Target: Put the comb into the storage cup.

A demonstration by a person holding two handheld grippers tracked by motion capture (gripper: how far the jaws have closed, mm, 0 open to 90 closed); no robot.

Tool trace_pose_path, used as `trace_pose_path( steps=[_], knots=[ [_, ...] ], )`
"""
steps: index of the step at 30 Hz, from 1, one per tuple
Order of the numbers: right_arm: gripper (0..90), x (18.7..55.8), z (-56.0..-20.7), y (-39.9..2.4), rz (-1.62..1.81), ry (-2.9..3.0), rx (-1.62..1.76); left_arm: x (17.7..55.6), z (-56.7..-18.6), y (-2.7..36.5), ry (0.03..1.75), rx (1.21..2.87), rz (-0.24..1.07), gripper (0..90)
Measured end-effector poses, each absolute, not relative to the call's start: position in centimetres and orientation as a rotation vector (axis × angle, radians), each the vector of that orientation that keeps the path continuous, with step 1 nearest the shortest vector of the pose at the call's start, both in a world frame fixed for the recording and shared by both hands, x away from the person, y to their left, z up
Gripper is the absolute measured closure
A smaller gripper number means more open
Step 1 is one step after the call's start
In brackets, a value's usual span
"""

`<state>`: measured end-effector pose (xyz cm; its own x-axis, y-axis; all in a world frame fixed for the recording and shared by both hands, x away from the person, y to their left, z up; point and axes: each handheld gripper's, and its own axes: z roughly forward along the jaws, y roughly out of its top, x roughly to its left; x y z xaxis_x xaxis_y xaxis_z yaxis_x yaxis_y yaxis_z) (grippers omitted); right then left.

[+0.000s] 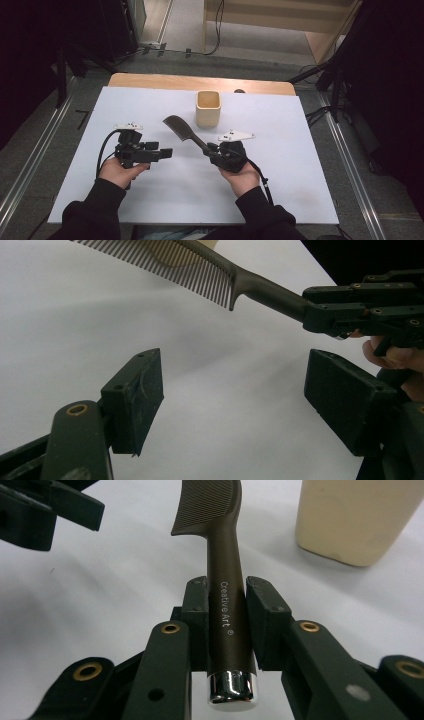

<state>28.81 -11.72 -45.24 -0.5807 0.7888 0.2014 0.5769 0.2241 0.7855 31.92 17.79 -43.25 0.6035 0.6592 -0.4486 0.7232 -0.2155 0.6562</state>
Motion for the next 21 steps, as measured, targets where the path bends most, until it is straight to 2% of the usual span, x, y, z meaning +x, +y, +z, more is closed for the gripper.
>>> trace_pose_path(
  steps=[11,15,21],
  knots=[
    [70.3,29.6,-46.0,-10.1,1.311,2.218,1.304,32.7,-43.0,17.8,1.13,1.911,-0.086,24.5],
    [70.3,29.9,-46.3,-9.7,1.322,2.201,1.313,32.9,-42.8,17.4,1.138,1.936,-0.027,25.0],
    [70.3,30.1,-46.6,-9.1,1.351,2.17,1.327,33.6,-42.8,17.0,1.172,1.902,-0.058,25.0]
  ],
)
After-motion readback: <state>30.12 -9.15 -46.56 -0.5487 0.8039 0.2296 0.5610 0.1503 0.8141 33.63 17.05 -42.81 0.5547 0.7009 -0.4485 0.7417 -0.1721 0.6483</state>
